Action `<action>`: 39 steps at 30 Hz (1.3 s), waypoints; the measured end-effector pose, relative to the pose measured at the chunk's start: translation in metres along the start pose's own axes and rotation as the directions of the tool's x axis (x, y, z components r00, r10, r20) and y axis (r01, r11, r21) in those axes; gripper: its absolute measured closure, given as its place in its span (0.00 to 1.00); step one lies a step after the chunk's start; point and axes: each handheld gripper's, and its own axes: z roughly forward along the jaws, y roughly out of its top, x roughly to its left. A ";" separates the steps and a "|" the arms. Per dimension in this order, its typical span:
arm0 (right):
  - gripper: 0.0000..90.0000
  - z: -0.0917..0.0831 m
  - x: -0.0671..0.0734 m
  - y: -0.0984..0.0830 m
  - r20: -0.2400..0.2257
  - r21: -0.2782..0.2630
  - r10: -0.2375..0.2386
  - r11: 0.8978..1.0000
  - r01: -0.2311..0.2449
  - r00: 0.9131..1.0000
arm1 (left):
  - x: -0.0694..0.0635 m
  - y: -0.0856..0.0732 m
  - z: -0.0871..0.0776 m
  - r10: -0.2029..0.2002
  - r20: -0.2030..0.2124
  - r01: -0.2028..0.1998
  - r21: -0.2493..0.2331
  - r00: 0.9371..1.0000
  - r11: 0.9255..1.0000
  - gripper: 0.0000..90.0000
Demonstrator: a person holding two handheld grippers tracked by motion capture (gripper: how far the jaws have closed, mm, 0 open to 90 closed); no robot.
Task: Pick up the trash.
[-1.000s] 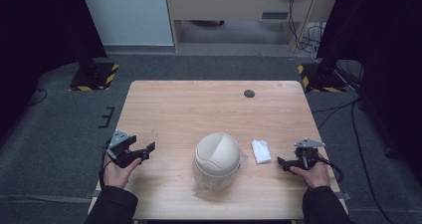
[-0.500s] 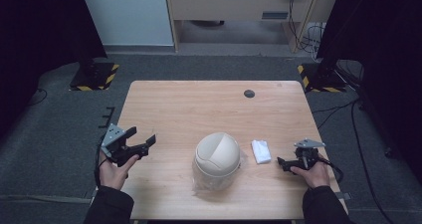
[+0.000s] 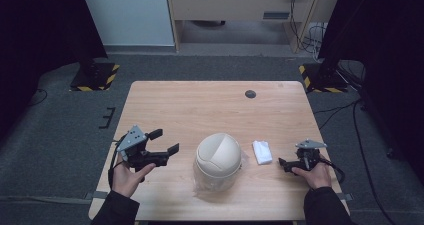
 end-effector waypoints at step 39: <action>0.01 0.000 0.000 0.000 0.000 0.000 -0.001 1.000 0.001 1.000 | -0.074 0.001 0.057 0.098 0.308 -0.147 0.141 0.946 0.979 0.20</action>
